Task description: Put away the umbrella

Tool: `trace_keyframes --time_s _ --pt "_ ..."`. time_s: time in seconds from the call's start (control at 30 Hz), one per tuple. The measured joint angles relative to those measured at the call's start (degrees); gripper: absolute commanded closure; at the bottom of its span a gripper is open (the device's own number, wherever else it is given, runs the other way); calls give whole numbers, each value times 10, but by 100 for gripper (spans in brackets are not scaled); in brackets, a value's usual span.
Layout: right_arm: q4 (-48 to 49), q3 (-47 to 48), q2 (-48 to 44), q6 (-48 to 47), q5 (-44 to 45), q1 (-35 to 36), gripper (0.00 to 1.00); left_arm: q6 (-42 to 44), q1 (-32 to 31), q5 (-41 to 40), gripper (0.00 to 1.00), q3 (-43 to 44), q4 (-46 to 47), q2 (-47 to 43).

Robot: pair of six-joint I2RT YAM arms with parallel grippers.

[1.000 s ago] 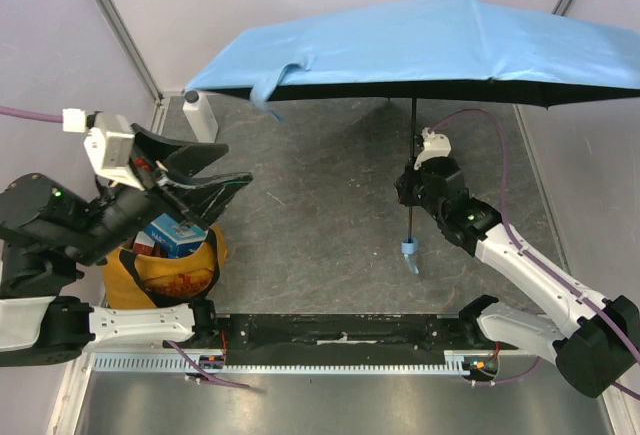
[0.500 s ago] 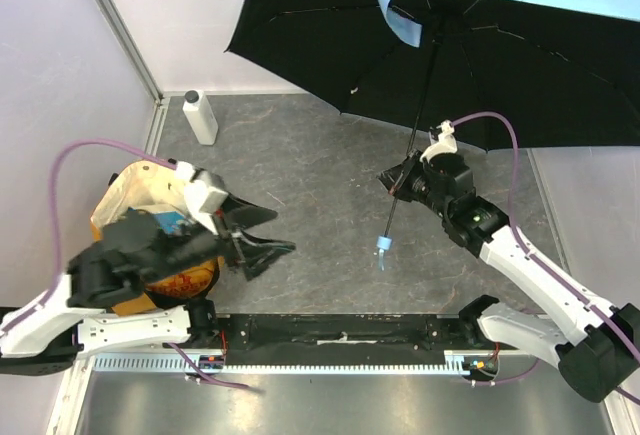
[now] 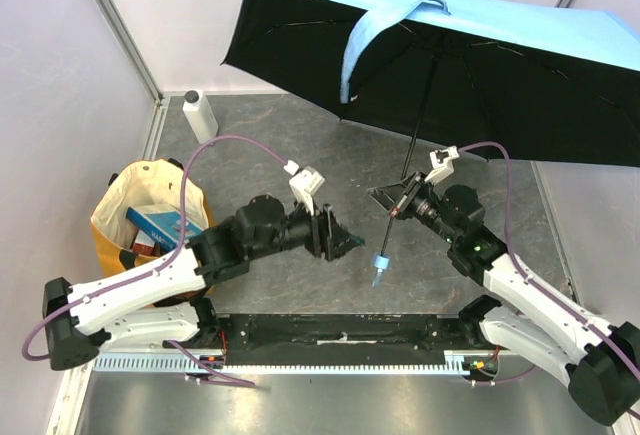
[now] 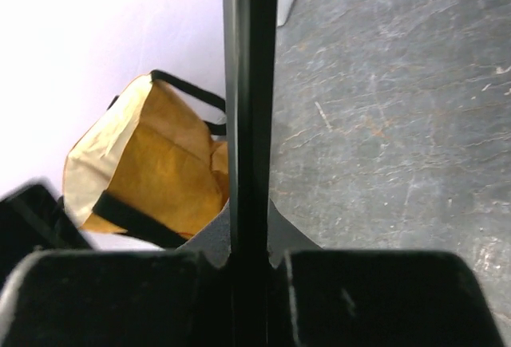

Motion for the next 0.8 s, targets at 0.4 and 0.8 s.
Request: trace_keyframes --time_s 0.4,0.8 --pt "-52 -40 -141 0 -36 2 100 -140 155 197 29 14 260 139" --pt "-49 -71 -148 -23 -73 3 100 -218 157 316 37 123 394 343"
